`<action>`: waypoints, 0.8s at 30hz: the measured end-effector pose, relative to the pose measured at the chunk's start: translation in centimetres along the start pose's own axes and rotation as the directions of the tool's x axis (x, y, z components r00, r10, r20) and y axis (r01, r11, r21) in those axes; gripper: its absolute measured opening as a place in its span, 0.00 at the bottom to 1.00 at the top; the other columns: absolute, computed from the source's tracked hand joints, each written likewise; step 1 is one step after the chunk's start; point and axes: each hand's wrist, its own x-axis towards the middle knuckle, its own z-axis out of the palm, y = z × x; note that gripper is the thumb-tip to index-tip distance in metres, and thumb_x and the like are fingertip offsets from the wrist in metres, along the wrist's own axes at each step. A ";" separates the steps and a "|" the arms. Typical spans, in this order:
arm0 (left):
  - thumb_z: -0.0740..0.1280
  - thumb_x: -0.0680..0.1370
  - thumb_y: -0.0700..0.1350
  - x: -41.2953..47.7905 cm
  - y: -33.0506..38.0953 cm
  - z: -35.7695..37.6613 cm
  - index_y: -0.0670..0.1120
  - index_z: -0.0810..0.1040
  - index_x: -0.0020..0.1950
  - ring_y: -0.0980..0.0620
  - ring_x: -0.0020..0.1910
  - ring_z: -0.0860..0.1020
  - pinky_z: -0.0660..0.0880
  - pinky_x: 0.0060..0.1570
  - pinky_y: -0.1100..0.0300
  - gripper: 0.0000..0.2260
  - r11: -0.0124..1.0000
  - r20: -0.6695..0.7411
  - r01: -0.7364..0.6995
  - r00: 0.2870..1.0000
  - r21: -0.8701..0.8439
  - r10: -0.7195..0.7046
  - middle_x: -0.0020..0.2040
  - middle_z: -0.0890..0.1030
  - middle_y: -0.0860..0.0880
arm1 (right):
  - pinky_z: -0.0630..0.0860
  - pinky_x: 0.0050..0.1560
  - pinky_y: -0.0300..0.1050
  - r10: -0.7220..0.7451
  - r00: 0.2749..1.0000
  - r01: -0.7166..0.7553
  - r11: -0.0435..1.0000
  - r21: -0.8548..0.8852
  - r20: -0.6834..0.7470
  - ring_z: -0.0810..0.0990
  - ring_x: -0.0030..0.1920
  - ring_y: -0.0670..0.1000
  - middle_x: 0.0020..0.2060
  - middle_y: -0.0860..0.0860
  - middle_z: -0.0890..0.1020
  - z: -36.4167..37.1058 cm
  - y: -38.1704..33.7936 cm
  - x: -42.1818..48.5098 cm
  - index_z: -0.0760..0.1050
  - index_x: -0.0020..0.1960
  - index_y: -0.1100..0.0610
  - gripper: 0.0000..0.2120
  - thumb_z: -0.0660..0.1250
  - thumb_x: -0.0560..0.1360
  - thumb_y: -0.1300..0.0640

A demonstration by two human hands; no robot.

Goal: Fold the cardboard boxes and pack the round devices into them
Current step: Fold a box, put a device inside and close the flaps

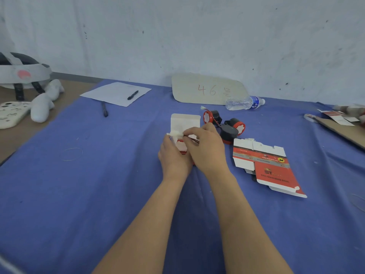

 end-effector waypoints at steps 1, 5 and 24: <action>0.70 0.73 0.45 0.0 0.0 0.0 0.42 0.67 0.68 0.43 0.62 0.74 0.71 0.62 0.46 0.25 1.000 0.004 0.000 1.000 0.002 0.000 0.62 0.76 0.44 | 0.71 0.46 0.42 0.020 1.000 -0.020 1.000 0.003 -0.005 0.74 0.47 0.48 0.43 0.46 0.72 -0.2 0.0 0.0 0.80 0.54 0.51 0.08 0.65 0.77 0.56; 0.70 0.74 0.45 0.0 -0.1 -0.1 0.43 0.61 0.74 0.44 0.66 0.70 0.69 0.65 0.47 0.31 1.000 0.002 0.005 1.000 0.014 -0.005 0.68 0.72 0.45 | 0.71 0.34 0.31 0.170 0.983 -0.144 0.952 0.271 -0.075 0.75 0.32 0.40 0.30 0.43 0.77 -1.2 -0.1 0.0 0.79 0.49 0.51 0.06 0.63 0.76 0.58; 0.68 0.75 0.44 0.0 -0.1 0.1 0.42 0.63 0.71 0.45 0.66 0.67 0.67 0.65 0.47 0.27 0.998 -0.020 -0.032 0.999 0.051 0.033 0.67 0.71 0.45 | 0.75 0.56 0.49 0.198 0.979 -0.188 0.967 -0.170 0.047 0.77 0.57 0.56 0.58 0.55 0.80 -2.9 0.2 0.7 0.75 0.63 0.57 0.18 0.61 0.76 0.67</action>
